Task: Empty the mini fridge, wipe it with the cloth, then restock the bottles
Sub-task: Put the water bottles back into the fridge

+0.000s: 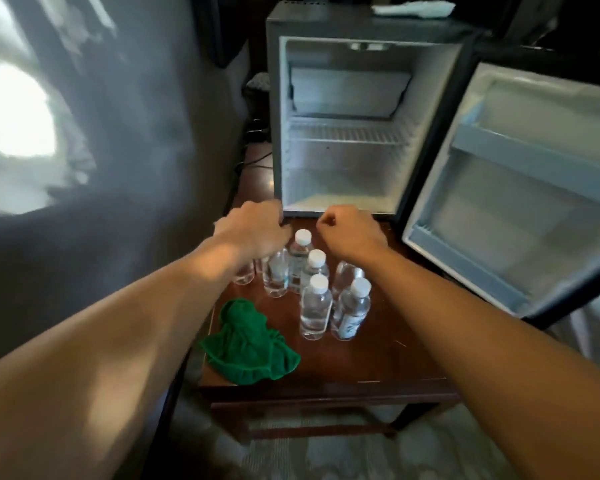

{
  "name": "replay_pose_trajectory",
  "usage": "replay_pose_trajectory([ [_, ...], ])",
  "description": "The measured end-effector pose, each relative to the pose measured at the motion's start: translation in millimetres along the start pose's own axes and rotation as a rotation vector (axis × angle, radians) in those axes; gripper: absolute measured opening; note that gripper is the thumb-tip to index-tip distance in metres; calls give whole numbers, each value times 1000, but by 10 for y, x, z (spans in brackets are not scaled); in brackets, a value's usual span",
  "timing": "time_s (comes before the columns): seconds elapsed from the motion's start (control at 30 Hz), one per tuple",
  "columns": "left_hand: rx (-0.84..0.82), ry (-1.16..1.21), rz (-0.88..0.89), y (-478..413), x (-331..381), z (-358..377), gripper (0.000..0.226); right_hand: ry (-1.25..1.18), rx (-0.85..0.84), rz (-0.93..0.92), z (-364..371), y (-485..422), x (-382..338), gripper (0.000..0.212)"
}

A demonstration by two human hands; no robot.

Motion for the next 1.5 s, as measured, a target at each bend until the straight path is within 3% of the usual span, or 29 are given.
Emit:
replay_pose_trajectory([
  [0.1,-98,-95,69,-47,323,244,37,127,-67,124,-184,92,368,17],
  [0.2,-223,-153,103,-110,526,569,47,247,-216,195,-123,174,666,43],
  [0.3,-295,-212,114,-186,645,845,49,388,-331,150,6,179,865,57],
  [0.47,-306,-316,138,-258,806,1016,37,456,-418,12,31,118,994,48],
  [0.6,-437,-333,167,-218,901,746,41,472,-567,-60,-265,79,815,47],
  [0.67,-485,-323,198,-234,940,408,44,448,-628,-65,-547,-3,632,33],
  [0.77,-420,-296,209,-257,1023,-320,43,424,-702,-81,-1059,-149,226,28],
  [0.87,-231,-223,168,-273,1123,-1072,38,376,-615,-123,-1522,-241,-183,37],
  [1.03,23,-128,45,-481,1154,-1668,33,263,-378,-209,-1867,-548,-450,30],
  [1.23,209,-84,-42,-1059,937,-1721,36,147,-76,-200,-1782,-1087,-489,39],
  [1.5,320,45,-92,-1997,577,-1511,49,-72,126,-76,-1406,-1963,-540,31],
])
Point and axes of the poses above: each hand's wrist, its own y-axis away from the middle knuckle, its own z-axis out of the palm, x = y × z, the point moved 1 cm from there along -y, towards the middle knuckle, and after that the axes turned 14 degrees about -y, right-handed, at the moved point
